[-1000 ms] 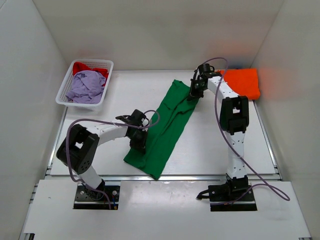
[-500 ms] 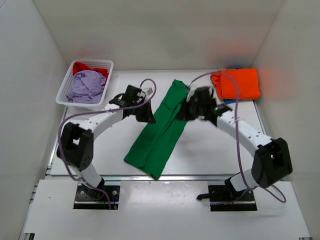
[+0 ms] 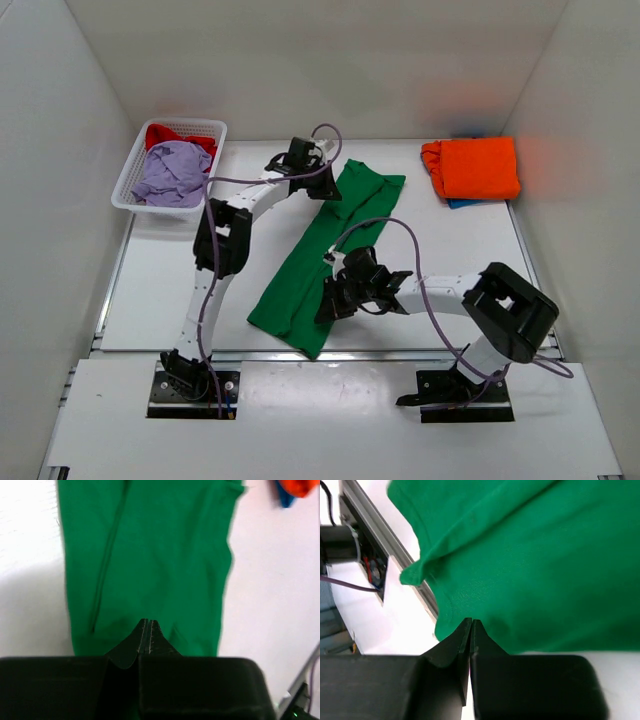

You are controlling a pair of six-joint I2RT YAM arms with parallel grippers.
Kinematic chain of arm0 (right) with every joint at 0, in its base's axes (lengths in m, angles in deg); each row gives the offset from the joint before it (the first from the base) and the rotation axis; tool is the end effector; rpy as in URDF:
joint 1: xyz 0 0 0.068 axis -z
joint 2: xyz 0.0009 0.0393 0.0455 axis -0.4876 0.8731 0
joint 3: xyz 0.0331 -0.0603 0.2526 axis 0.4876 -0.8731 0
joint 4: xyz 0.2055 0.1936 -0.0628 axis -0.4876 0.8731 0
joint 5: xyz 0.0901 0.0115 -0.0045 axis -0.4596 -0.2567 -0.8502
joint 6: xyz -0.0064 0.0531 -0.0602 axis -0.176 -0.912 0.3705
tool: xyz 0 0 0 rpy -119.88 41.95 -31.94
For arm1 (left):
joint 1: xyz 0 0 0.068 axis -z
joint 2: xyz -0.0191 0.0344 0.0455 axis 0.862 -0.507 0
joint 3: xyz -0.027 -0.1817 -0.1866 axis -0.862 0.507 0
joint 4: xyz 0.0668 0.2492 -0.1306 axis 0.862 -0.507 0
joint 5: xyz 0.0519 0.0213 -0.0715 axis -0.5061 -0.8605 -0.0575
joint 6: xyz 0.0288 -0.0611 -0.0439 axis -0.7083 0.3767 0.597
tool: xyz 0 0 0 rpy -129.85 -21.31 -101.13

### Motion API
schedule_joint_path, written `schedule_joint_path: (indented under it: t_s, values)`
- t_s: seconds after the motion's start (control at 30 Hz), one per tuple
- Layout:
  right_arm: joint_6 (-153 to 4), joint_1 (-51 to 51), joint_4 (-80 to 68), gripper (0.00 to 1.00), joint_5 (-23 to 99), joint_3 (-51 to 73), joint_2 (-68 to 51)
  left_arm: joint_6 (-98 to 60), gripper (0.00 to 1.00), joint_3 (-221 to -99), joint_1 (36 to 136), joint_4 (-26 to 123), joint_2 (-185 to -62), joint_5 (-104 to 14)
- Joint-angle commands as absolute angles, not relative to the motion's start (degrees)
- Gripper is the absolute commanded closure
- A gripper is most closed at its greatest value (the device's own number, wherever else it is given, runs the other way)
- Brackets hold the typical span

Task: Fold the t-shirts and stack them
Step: Rotate the tshirt 90 degrees

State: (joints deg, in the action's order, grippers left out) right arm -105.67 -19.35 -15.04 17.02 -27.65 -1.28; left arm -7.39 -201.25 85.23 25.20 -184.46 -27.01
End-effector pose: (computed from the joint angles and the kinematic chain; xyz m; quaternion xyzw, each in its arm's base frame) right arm 0.1938 0.2692 0.0957 -0.1787 0.8769 0.4275 0.1277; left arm 0.5065 -0.2780 0.1371 0.1034 0.8971 -0.3471 0.2532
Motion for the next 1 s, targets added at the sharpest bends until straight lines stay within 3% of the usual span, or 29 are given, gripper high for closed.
schedule_joint_path:
  t_s: [0.0,0.17,0.37,0.67,0.97]
  values:
    - [-106.91,-21.26,-19.61,1.00,17.05,-26.21,2.04,-6.97,1.00,-209.55,87.04,21.52,-188.58,-29.44]
    - [-102.44,-22.23,-9.60,1.00,21.79,-22.88,5.30,-3.72,1.00,-216.76,87.13,20.65,-194.57,-35.07]
    - [-97.51,-18.89,0.61,1.00,25.58,-23.92,3.91,-2.31,1.00,-232.33,84.94,8.96,-203.10,-39.12]
    - [-88.02,-11.95,7.63,1.00,20.05,-26.47,1.35,-0.82,1.00,-218.72,81.95,13.35,-197.40,-41.41]
    - [-84.76,-10.90,13.00,1.00,19.08,-26.74,-0.84,-3.01,1.00,-225.48,80.64,5.53,-200.20,-46.15]
